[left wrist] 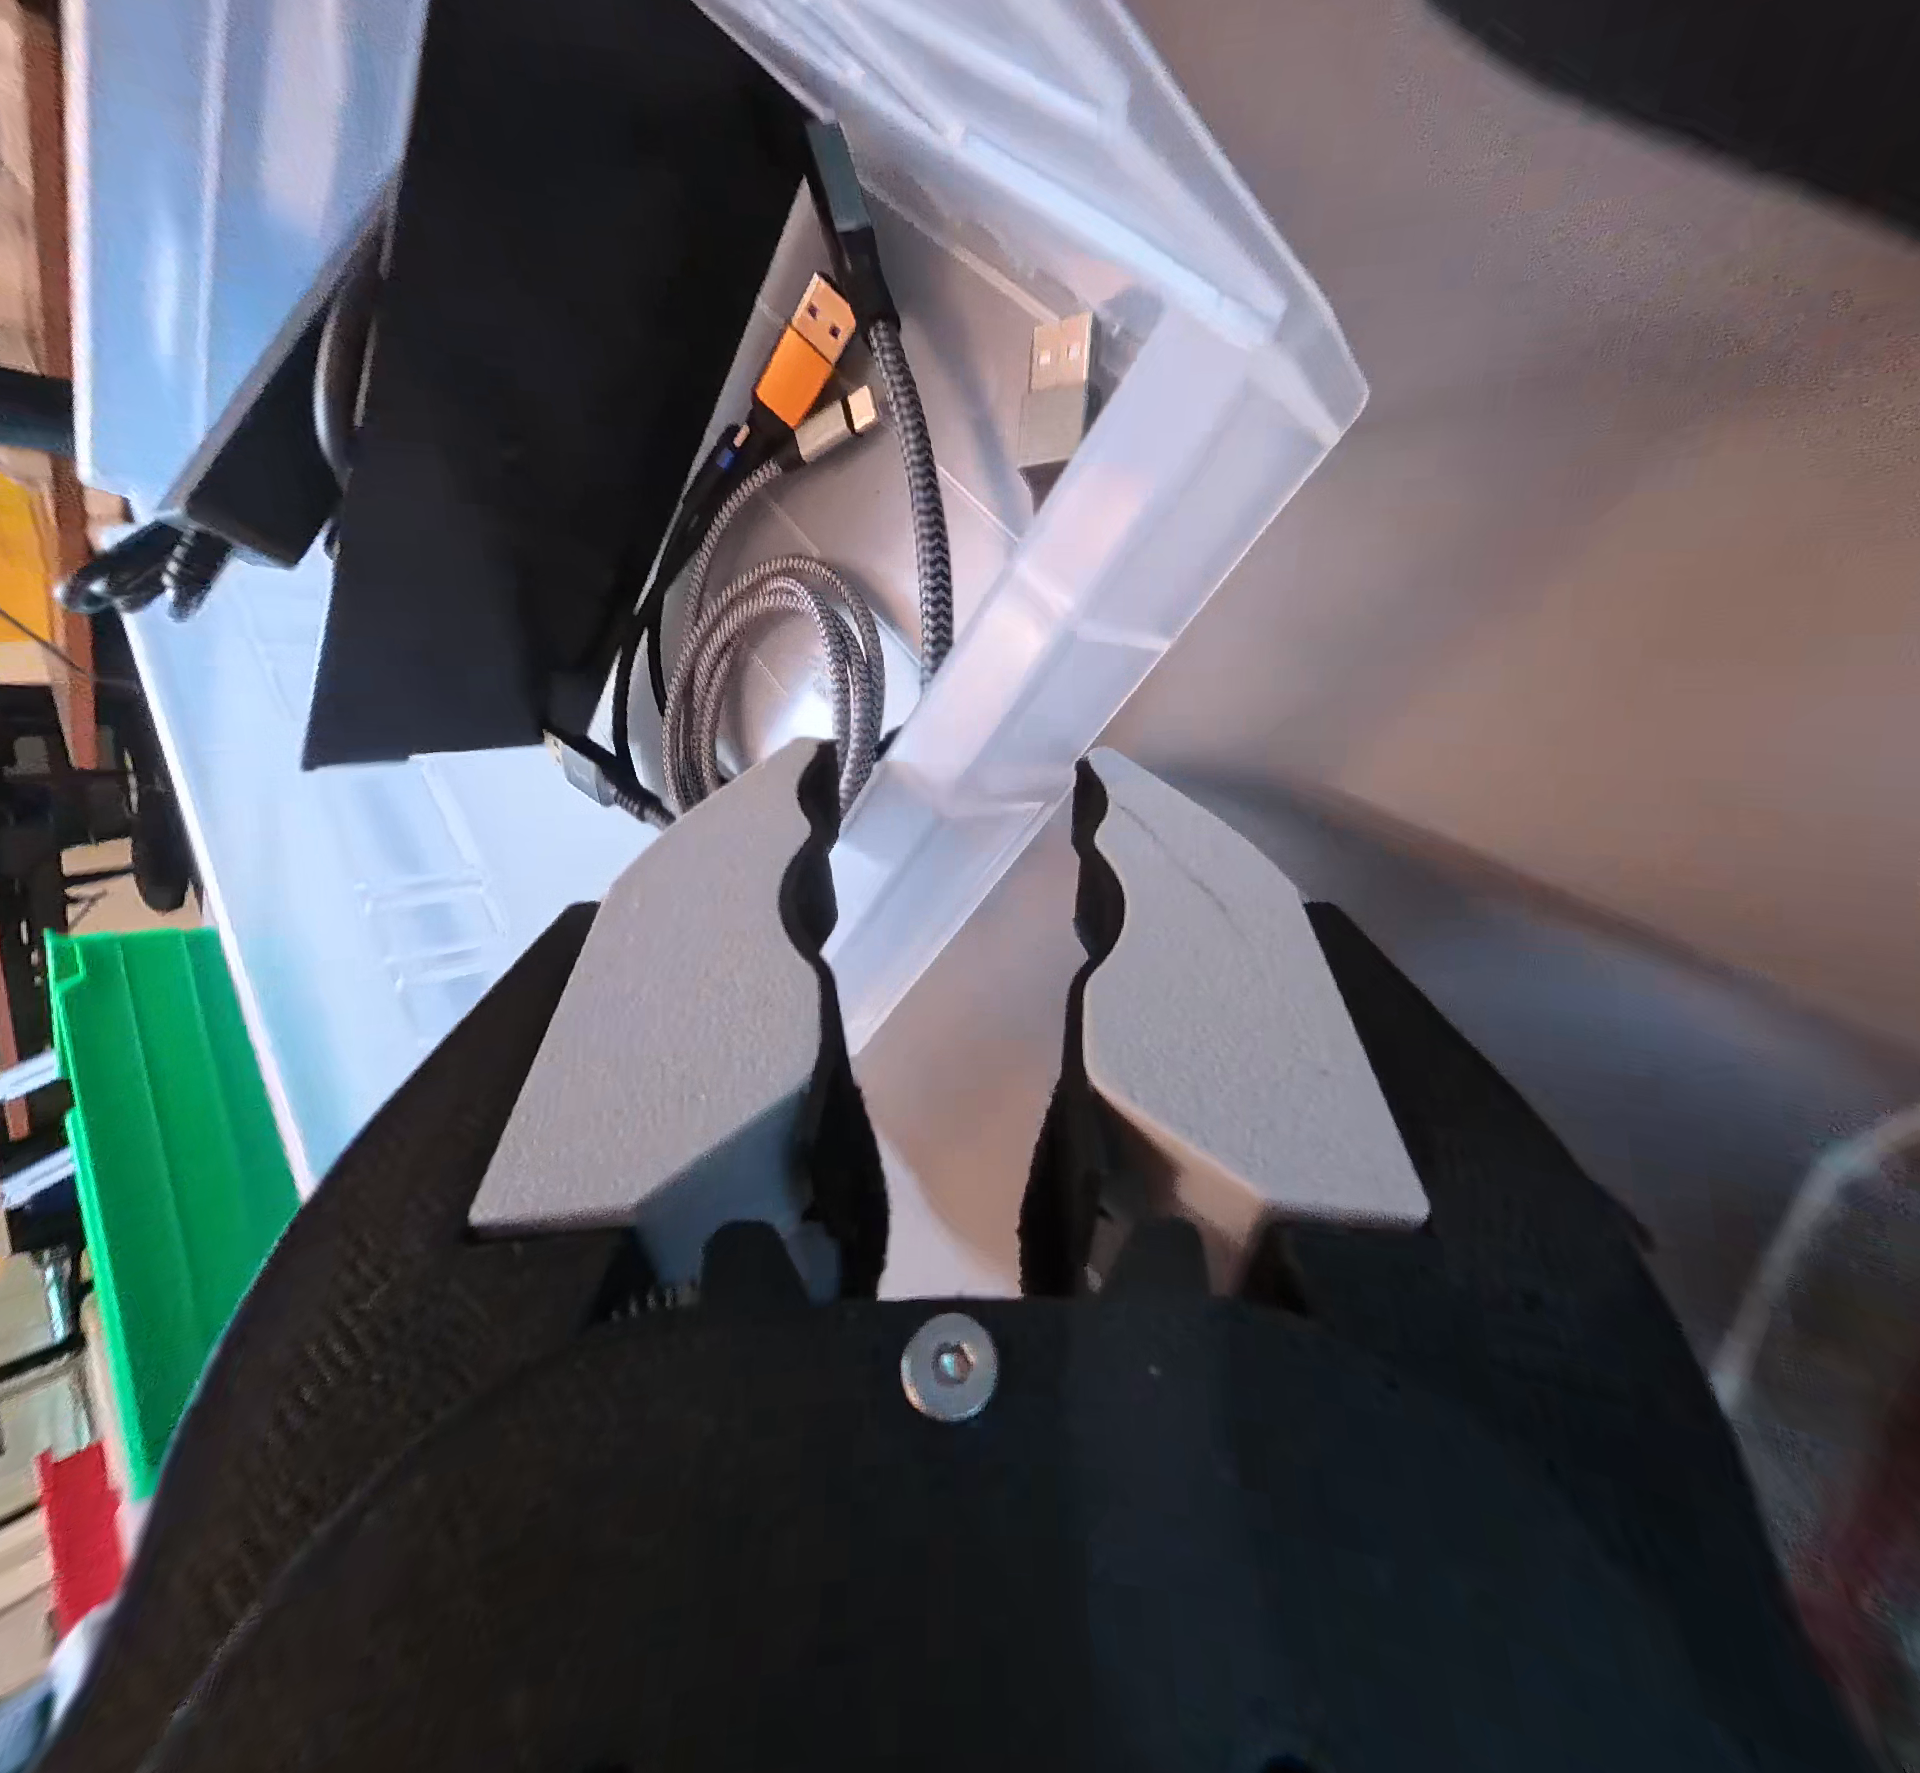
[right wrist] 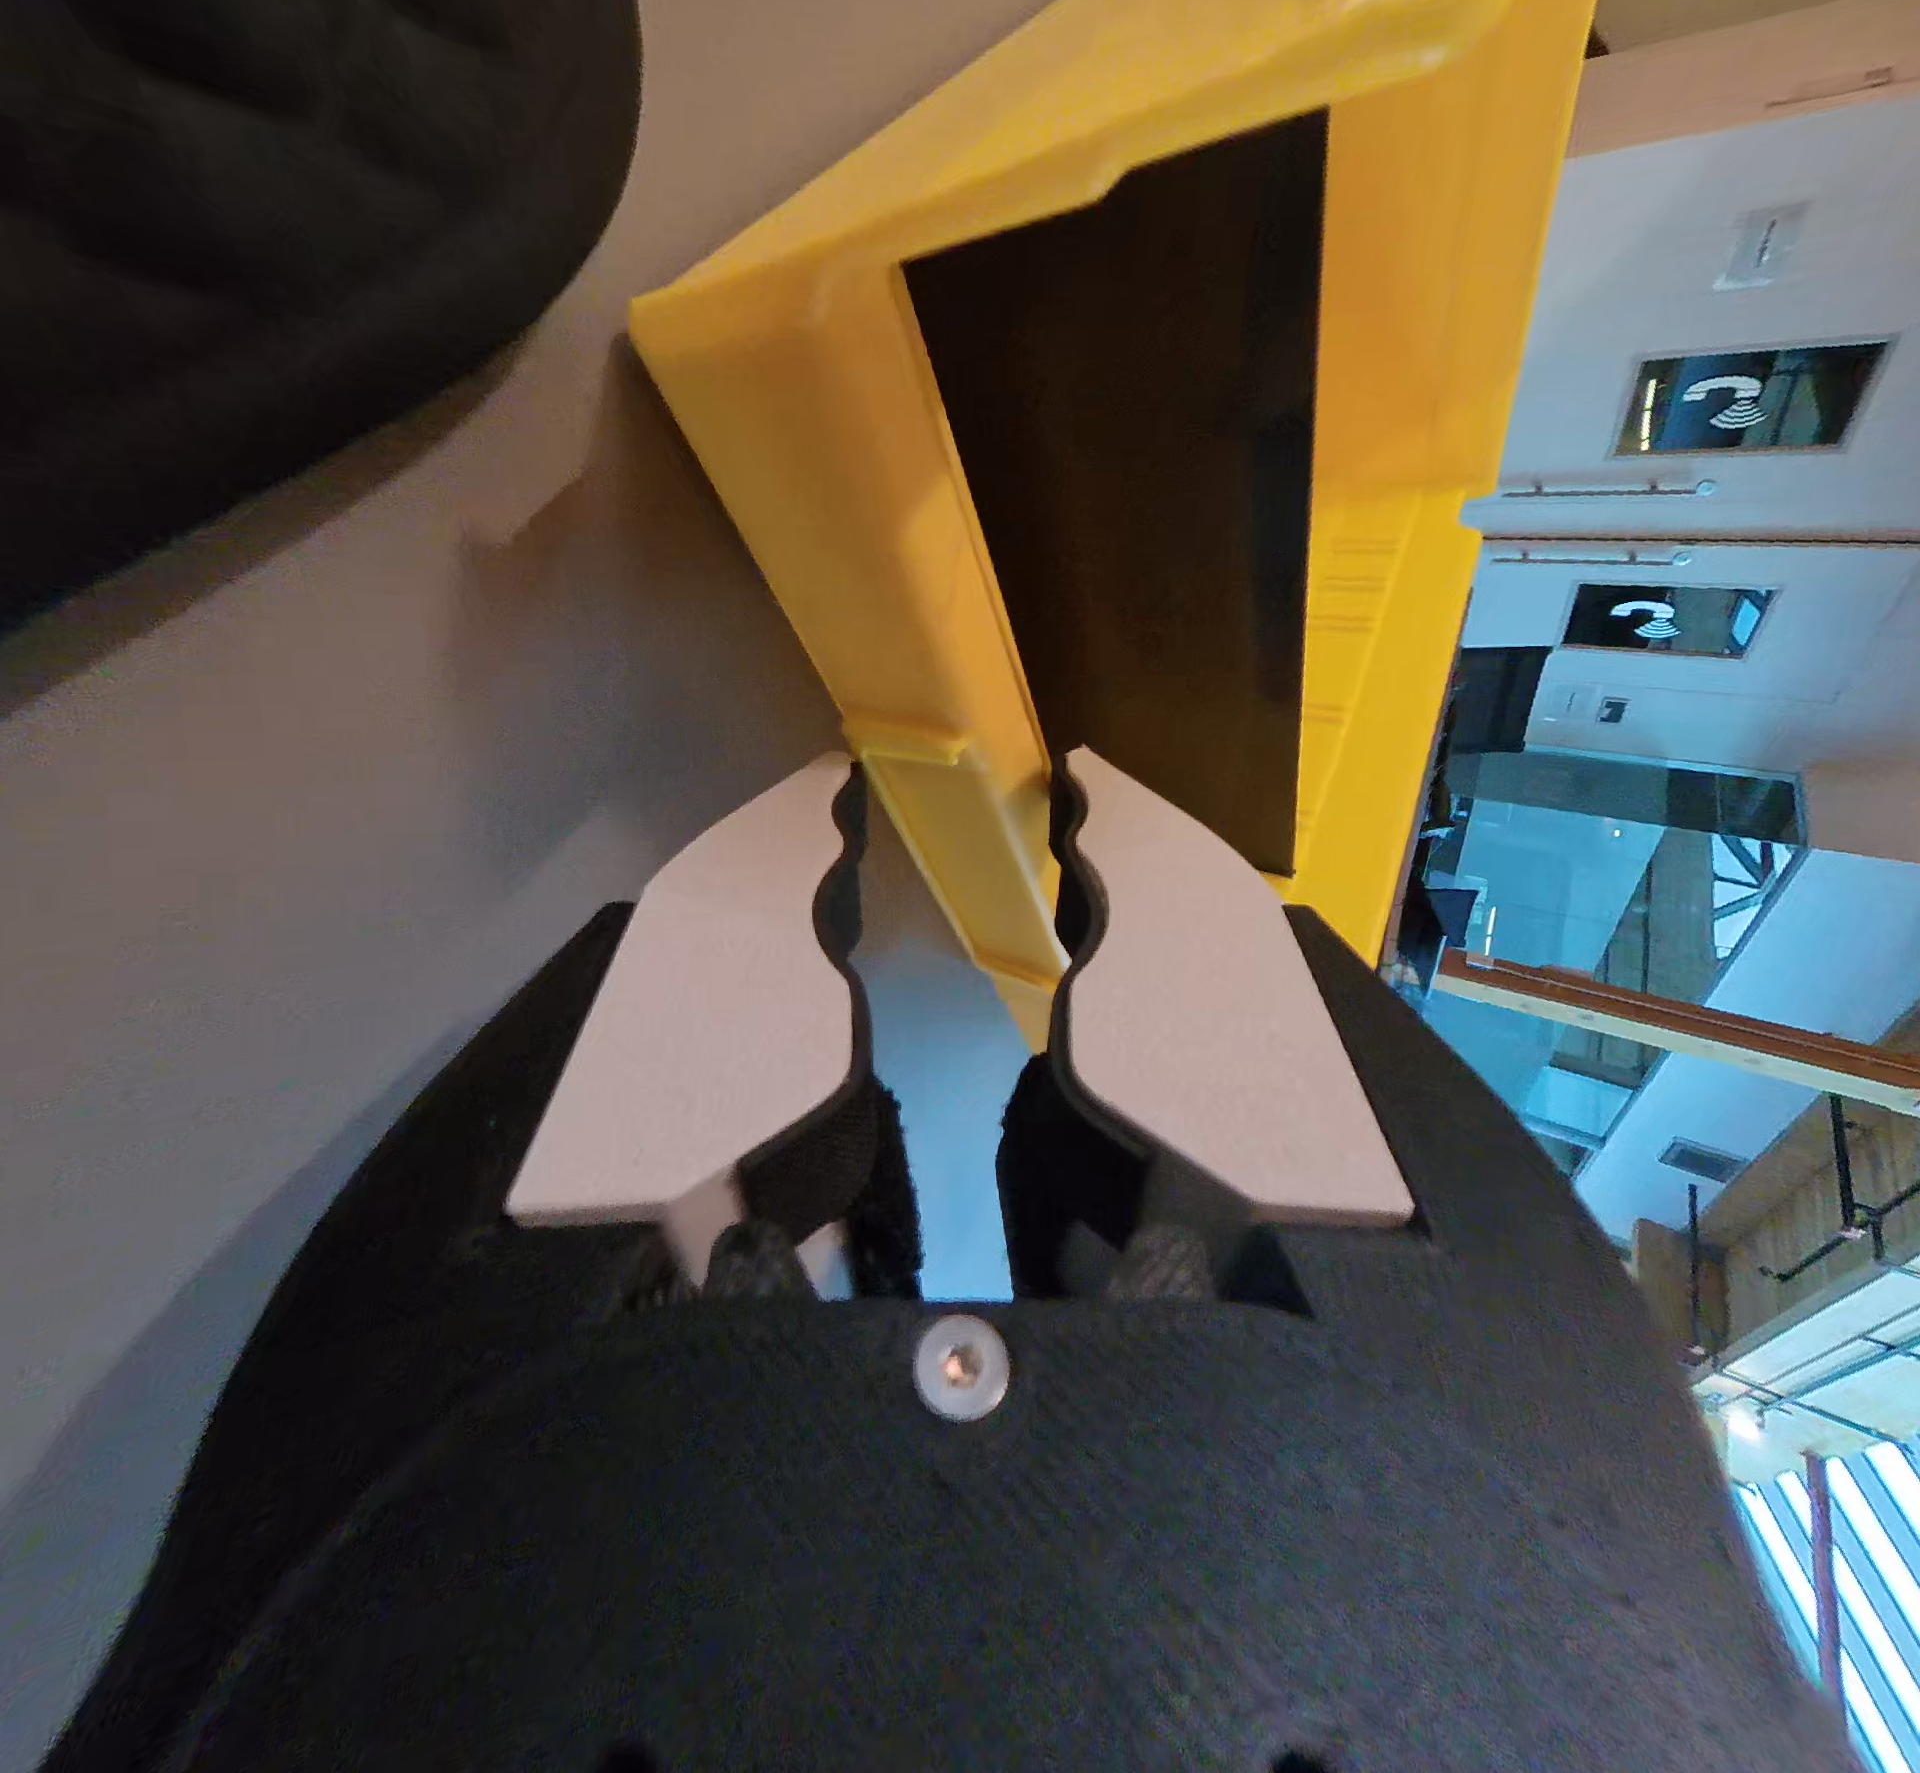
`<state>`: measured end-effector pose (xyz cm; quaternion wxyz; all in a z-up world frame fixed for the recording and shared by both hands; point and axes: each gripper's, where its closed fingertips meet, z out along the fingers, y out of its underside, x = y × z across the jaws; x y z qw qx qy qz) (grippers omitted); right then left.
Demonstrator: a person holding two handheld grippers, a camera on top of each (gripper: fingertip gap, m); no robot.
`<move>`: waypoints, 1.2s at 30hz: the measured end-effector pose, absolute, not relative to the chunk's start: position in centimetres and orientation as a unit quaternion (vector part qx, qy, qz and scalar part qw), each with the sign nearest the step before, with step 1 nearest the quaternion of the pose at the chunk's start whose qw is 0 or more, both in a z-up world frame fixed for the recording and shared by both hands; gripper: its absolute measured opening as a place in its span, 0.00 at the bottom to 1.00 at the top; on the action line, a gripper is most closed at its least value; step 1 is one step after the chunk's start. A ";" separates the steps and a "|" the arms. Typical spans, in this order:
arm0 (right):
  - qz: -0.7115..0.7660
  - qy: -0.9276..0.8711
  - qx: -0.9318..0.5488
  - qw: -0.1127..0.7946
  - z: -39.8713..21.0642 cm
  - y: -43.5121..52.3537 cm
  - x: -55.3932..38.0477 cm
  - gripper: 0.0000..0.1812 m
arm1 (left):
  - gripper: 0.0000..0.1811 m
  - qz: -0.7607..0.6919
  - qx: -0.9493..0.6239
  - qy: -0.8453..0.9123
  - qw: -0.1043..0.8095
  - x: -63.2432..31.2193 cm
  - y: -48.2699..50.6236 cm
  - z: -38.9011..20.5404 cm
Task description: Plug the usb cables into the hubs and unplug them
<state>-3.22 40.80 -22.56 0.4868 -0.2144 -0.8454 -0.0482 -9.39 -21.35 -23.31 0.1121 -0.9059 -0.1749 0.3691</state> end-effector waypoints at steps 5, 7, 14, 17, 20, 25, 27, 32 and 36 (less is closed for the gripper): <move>-0.050 -0.862 -0.228 0.451 -22.6 41.6 -1.1 0.19 | 0.23 0.292 -0.927 -0.235 0.023 -5.2 -23.9 -23.5; -0.041 -0.869 -0.238 0.432 -22.6 41.7 -0.1 0.19 | 0.23 0.258 -0.931 -0.259 0.026 -3.5 -23.4 -23.5; 0.006 -0.878 -0.266 0.398 -22.1 41.6 2.0 0.25 | 0.29 0.171 -0.943 -0.253 0.131 0.1 -19.3 -22.7; 0.087 -0.856 -0.269 0.432 -20.0 40.4 1.7 0.31 | 0.37 0.214 -0.923 -0.218 0.232 -0.5 -17.1 -19.7; 0.166 -0.821 -0.259 0.481 -17.0 38.9 1.3 0.33 | 0.43 0.406 -0.827 -0.197 0.335 -4.3 -16.8 -12.8; 0.212 -0.797 -0.230 0.517 -14.8 37.0 0.8 0.34 | 0.44 0.409 -0.511 -0.438 0.617 -8.9 -20.2 -4.7; 0.200 -0.801 -0.226 0.517 -14.9 36.8 0.7 0.35 | 0.45 0.322 -0.454 -0.514 0.653 -10.5 -21.5 -6.4; 0.200 -0.801 -0.216 0.521 -14.8 36.2 0.4 0.34 | 0.49 0.261 -0.390 -0.585 0.662 -12.6 -24.6 -9.1; 0.193 -0.802 -0.213 0.524 -14.8 36.1 0.2 0.34 | 0.49 0.284 -0.403 -0.601 0.629 -13.3 -25.8 -9.8</move>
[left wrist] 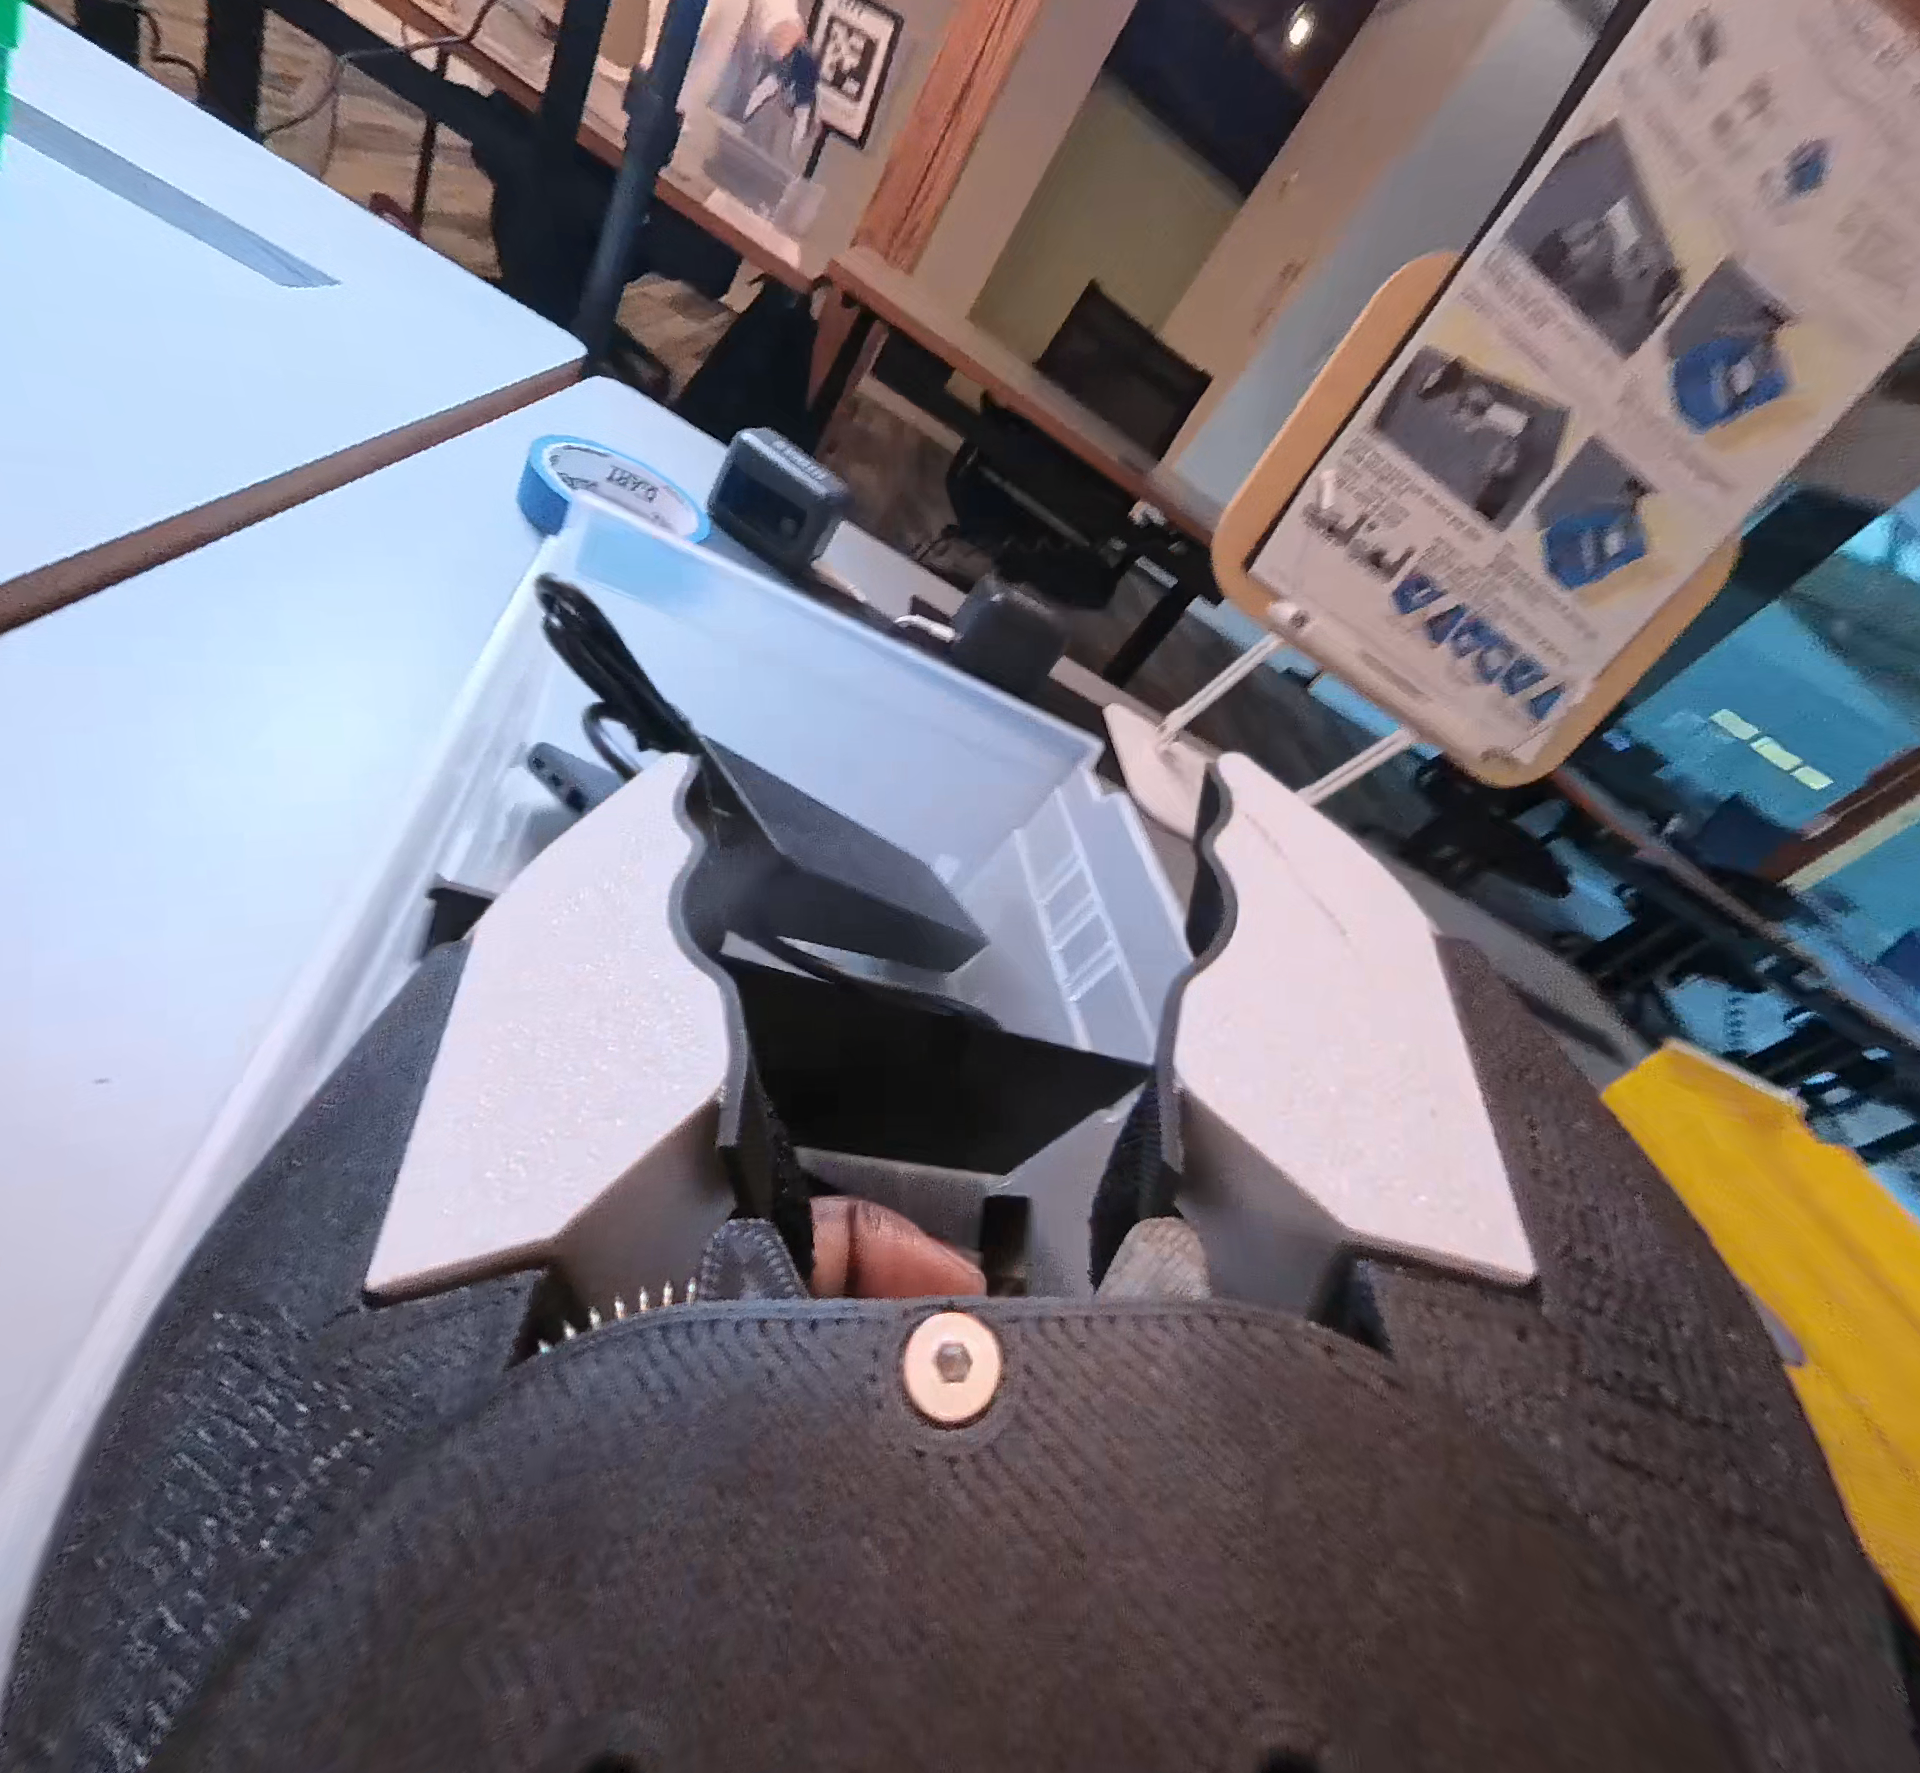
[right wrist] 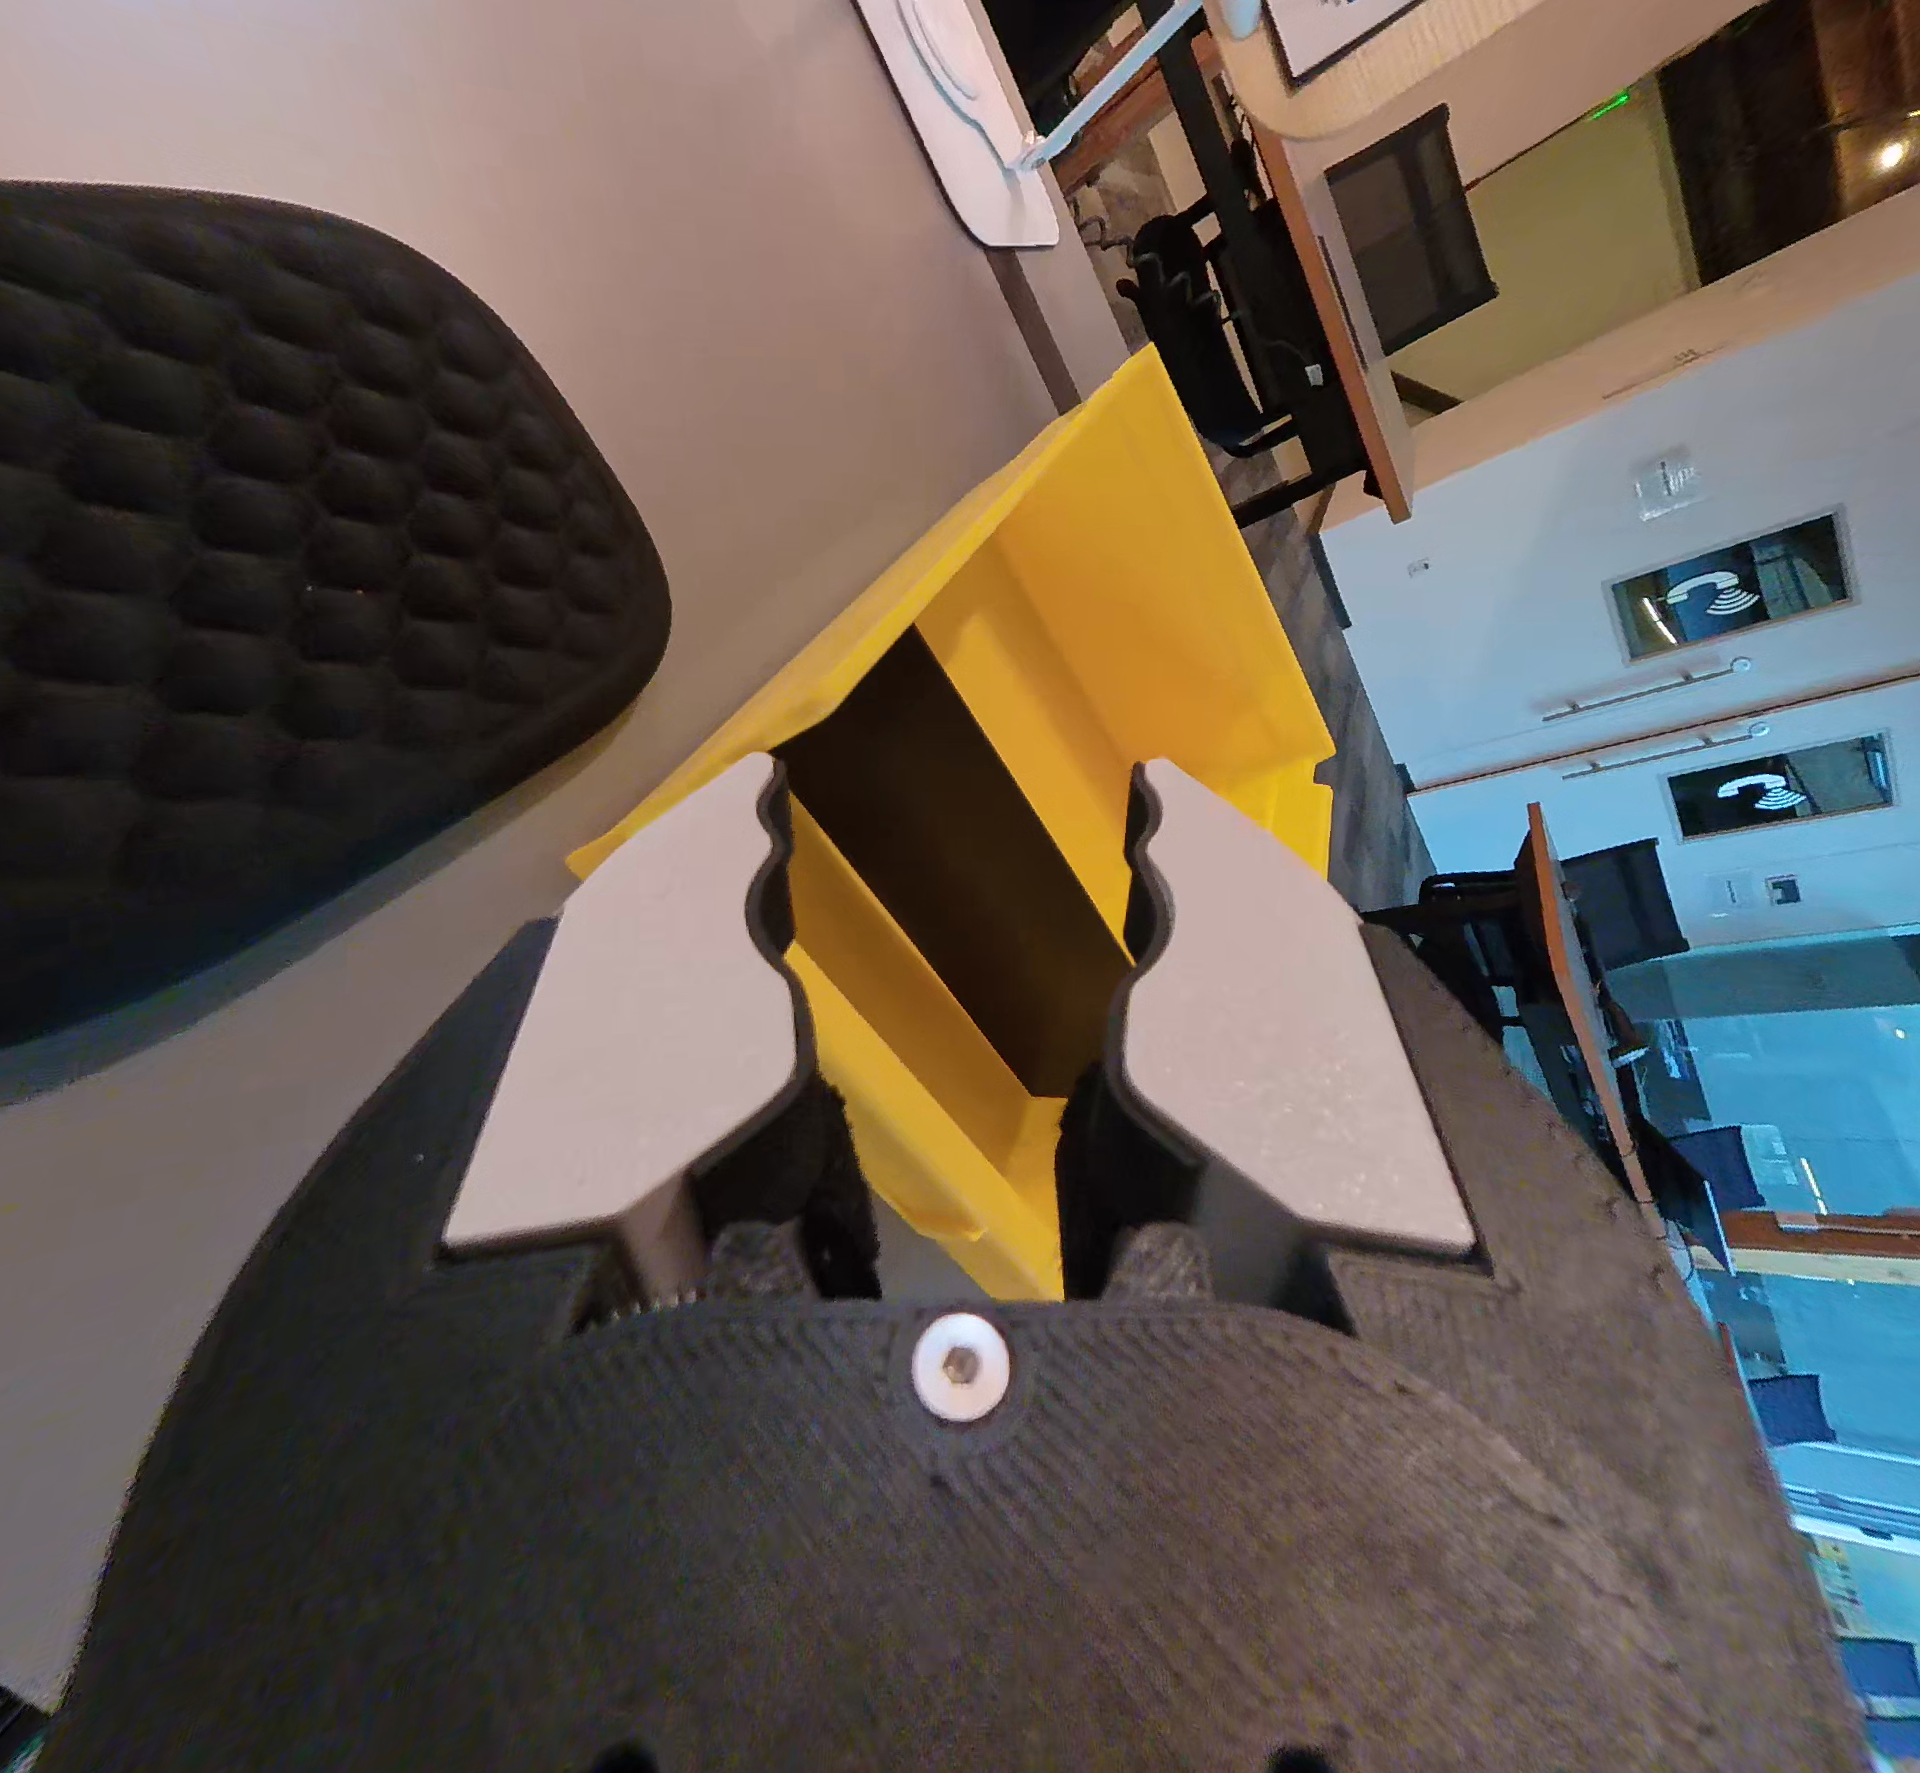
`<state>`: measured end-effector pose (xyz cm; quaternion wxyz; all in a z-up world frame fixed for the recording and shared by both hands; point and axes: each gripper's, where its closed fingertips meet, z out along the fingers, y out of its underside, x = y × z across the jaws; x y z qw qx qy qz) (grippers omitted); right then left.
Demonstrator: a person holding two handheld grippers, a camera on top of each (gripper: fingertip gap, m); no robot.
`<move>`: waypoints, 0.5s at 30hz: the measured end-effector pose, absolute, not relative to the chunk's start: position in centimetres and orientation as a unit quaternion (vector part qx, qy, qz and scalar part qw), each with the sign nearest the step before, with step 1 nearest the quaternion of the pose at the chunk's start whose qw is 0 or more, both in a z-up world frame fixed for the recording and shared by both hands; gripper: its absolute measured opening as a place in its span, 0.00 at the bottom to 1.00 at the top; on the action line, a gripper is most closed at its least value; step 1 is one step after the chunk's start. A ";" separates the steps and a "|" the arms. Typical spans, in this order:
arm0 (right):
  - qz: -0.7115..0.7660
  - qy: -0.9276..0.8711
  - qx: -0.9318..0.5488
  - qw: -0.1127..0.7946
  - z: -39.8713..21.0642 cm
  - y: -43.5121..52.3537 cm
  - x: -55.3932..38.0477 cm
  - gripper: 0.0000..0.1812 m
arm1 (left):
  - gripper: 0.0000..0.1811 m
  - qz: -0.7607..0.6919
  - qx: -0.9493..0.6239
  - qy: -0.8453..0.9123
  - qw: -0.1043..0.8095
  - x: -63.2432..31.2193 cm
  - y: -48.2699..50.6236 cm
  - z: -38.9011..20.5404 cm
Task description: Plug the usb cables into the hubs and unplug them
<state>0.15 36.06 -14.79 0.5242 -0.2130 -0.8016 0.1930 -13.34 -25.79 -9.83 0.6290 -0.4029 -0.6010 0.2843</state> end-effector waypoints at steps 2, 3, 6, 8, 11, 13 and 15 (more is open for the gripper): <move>0.191 -0.802 -0.211 0.526 -14.9 36.0 0.1 0.34 | 0.49 0.301 -0.424 -0.613 0.595 -14.0 -26.3 -10.7; 0.189 -0.802 -0.210 0.526 -14.9 35.9 0.1 0.34 | 0.49 0.302 -0.434 -0.620 0.580 -14.4 -26.4 -11.2; 0.187 -0.802 -0.210 0.526 -15.0 35.9 0.0 0.34 | 0.50 0.297 -0.468 -0.646 0.526 -15.6 -26.8 -13.0; 0.186 -0.802 -0.210 0.528 -14.9 35.9 0.0 0.34 | 0.50 0.298 -0.493 -0.662 0.479 -16.2 -27.4 -14.1; 0.187 -0.798 -0.211 0.532 -14.8 36.0 0.0 0.33 | 0.47 0.265 -0.537 -0.673 0.434 -17.0 -27.3 -15.4; 0.190 -0.796 -0.212 0.534 -14.8 36.0 0.0 0.33 | 0.44 0.240 -0.571 -0.674 0.403 -17.4 -27.0 -16.4; 0.191 -0.796 -0.213 0.533 -14.9 36.1 0.0 0.33 | 0.41 0.220 -0.596 -0.677 0.371 -17.5 -27.0 -17.6</move>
